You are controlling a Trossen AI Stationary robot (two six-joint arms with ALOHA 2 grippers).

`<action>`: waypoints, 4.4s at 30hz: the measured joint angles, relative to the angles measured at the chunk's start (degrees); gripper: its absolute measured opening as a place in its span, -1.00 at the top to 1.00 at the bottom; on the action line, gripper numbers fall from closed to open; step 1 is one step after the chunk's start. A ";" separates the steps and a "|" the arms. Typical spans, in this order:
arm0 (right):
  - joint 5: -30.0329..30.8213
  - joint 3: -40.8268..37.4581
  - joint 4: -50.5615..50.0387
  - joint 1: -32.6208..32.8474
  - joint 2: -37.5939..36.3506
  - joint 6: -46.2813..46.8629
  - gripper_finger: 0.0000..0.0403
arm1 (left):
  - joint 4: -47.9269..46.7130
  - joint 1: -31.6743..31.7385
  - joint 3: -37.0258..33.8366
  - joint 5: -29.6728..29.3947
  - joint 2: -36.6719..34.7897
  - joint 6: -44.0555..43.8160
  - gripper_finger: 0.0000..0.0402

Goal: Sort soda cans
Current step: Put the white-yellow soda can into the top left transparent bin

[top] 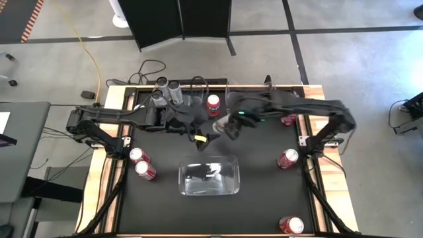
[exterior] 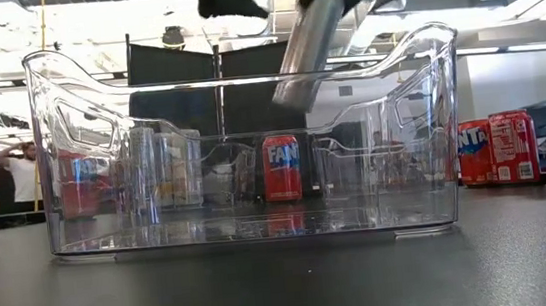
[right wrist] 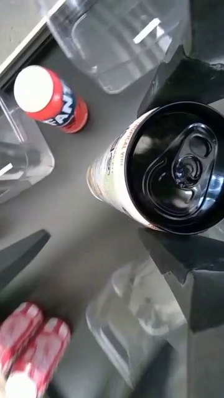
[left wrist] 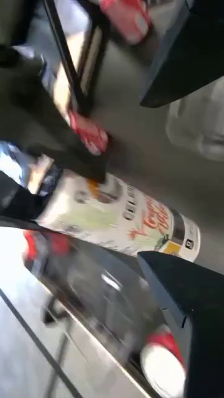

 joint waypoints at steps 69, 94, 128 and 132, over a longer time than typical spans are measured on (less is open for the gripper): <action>3.30 -13.15 -4.75 0.39 -18.75 -2.28 -0.88 | -29.50 4.41 -21.49 -1.35 -1.41 -12.09 -0.94; -10.18 -23.34 25.58 0.80 -10.50 -15.55 -0.88 | -8.33 8.86 -34.49 -1.75 -0.67 0.27 -0.29; -9.88 -23.28 43.84 -3.02 0.90 -29.14 -0.88 | -32.46 0.47 3.34 -6.30 -0.69 20.04 -0.29; -11.01 -23.26 43.90 -3.45 1.44 -31.79 -0.88 | -32.83 -0.65 4.44 -6.45 -0.69 20.07 -0.29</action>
